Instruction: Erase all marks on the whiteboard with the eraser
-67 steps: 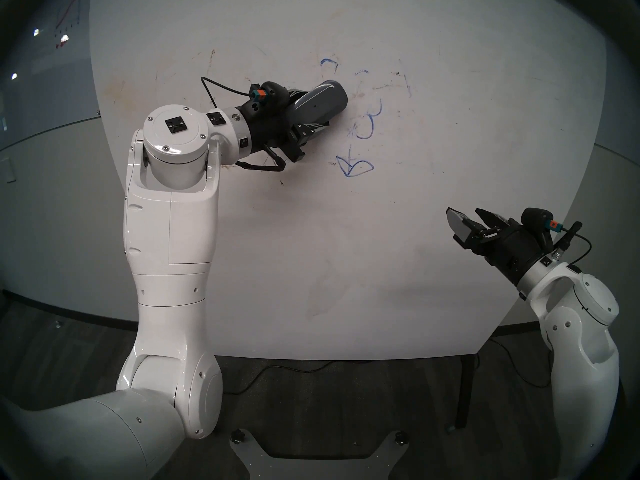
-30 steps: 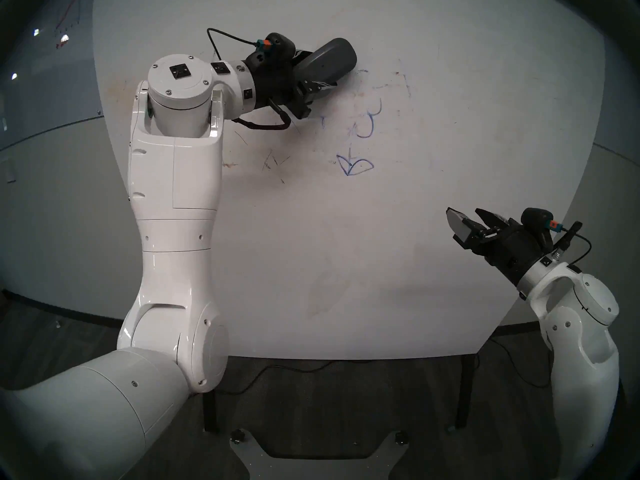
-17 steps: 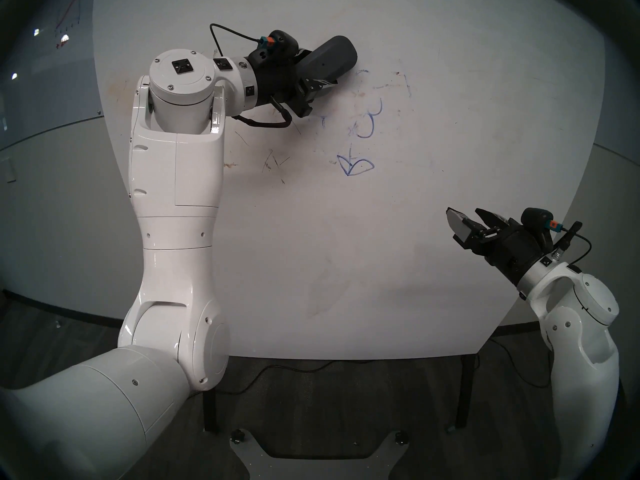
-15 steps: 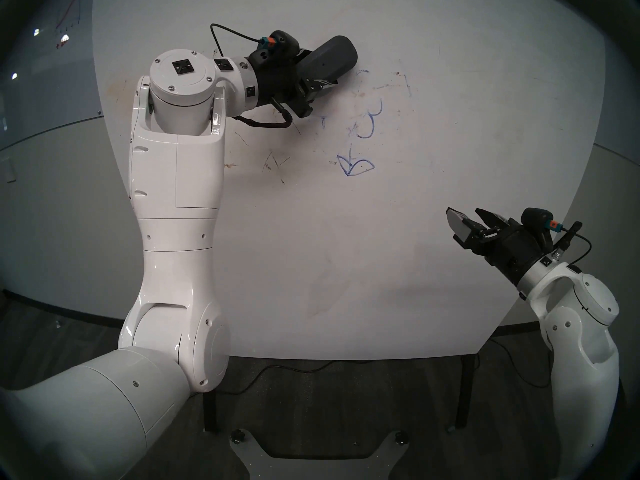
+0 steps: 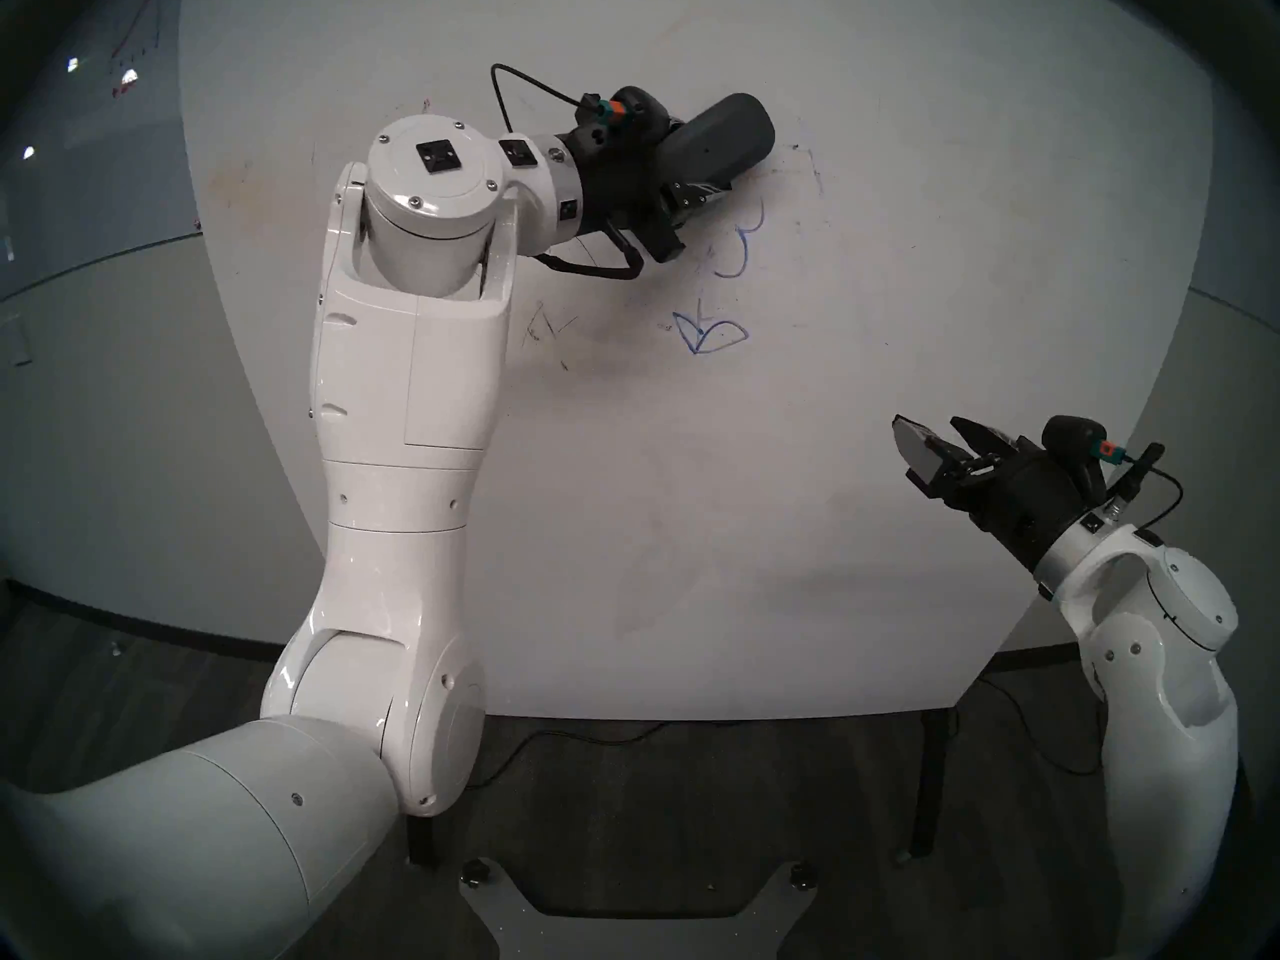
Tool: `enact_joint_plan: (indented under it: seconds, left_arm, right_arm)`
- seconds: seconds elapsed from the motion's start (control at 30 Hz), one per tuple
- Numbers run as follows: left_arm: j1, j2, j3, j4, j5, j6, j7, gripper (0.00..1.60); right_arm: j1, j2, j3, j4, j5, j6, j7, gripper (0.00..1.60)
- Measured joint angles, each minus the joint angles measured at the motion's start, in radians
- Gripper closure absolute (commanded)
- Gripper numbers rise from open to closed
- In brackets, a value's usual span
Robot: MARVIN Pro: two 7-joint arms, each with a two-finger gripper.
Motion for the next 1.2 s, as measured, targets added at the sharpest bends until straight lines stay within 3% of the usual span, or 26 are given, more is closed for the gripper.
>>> enact_joint_plan:
  seconds: [0.63,0.73,0.77,1.0,1.03,1.1,1.2]
  left_arm:
    - [0.029,-0.022,0.039,0.041,0.023,-0.012,0.027,1.6]
    - [0.022,-0.021,0.039,0.051,0.026,-0.019,0.029,1.5]
    - [0.018,-0.021,0.04,0.057,0.028,-0.023,0.029,1.6]
    - [0.0,-0.019,0.04,0.08,0.033,-0.032,0.027,1.6]
    - [-0.002,-0.019,0.039,0.083,0.033,-0.033,0.027,1.57]
    - [-0.007,-0.019,0.038,0.09,0.033,-0.035,0.025,1.25]
    - [-0.01,-0.019,0.037,0.094,0.033,-0.038,0.023,1.19]
  right_arm:
    - [0.0,0.0,0.0,0.0,0.0,0.0,0.0,0.0]
    - [0.0,0.0,0.0,0.0,0.0,0.0,0.0,0.0]
    - [0.0,0.0,0.0,0.0,0.0,0.0,0.0,0.0]
    - [0.0,0.0,0.0,0.0,0.0,0.0,0.0,0.0]
    - [0.0,0.0,0.0,0.0,0.0,0.0,0.0,0.0]
    - [0.0,0.0,0.0,0.0,0.0,0.0,0.0,0.0]
    - [0.0,0.0,0.0,0.0,0.0,0.0,0.0,0.0]
